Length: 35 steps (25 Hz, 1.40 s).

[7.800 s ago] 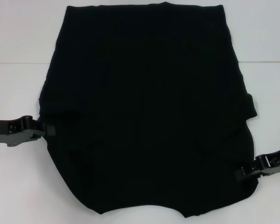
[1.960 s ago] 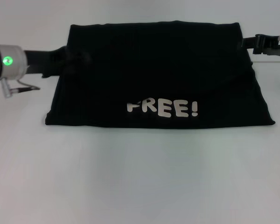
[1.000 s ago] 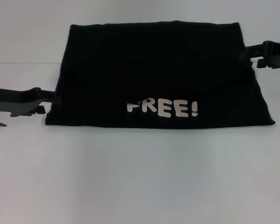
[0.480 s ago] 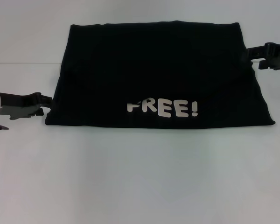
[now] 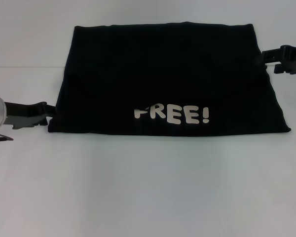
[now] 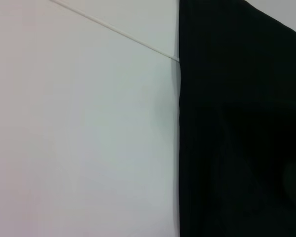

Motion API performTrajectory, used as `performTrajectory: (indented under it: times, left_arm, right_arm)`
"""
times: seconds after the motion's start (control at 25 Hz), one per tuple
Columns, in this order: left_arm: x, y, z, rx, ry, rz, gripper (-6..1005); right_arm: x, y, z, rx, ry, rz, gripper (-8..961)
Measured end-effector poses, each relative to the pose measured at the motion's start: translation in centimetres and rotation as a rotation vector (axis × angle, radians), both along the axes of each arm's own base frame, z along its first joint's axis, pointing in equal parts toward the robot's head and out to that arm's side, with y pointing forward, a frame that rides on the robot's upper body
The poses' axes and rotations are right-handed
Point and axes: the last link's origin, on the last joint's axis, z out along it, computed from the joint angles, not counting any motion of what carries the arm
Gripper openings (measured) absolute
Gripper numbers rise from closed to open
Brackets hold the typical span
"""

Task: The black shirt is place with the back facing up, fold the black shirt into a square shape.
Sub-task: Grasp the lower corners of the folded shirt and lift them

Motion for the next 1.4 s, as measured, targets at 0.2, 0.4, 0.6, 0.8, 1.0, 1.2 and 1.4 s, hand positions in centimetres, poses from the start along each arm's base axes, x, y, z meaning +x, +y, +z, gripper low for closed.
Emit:
performTrajectory:
  times: [0.2,0.4,0.6,0.8,1.0,1.2,1.4]
  left_arm:
    - [0.0,-0.2,-0.5,-0.014,-0.007,0.002,474]
    - [0.1,-0.4,-0.7,-0.027,-0.014,0.002,474]
    - [0.3,-0.5,-1.1,-0.034,-0.026,0.001,473]
    - [0.7,-0.3,-1.2,-0.035,-0.022,-0.007,474]
    - [0.7,-0.2,-1.1,-0.039,-0.007,-0.016,442]
    - [0.8,-0.2,-1.1,-0.048,-0.001,-0.019,390]
    - [0.8,-0.2,-1.1,-0.049,0.001,-0.019,267]
  right_arm:
    - [0.1,0.0,0.0,0.000,0.000,-0.002,715]
    - [0.2,-0.1,0.0,0.000,0.000,-0.004,715]
    - [0.3,-0.2,0.0,-0.001,0.002,-0.008,714]
    - [0.5,-0.3,0.1,0.000,0.004,-0.011,714]
    - [0.6,-0.3,0.2,0.002,0.006,-0.012,713]
    - [0.6,-0.3,0.4,0.007,0.013,-0.015,713]
    - [0.6,-0.3,0.5,0.008,0.018,-0.017,713]
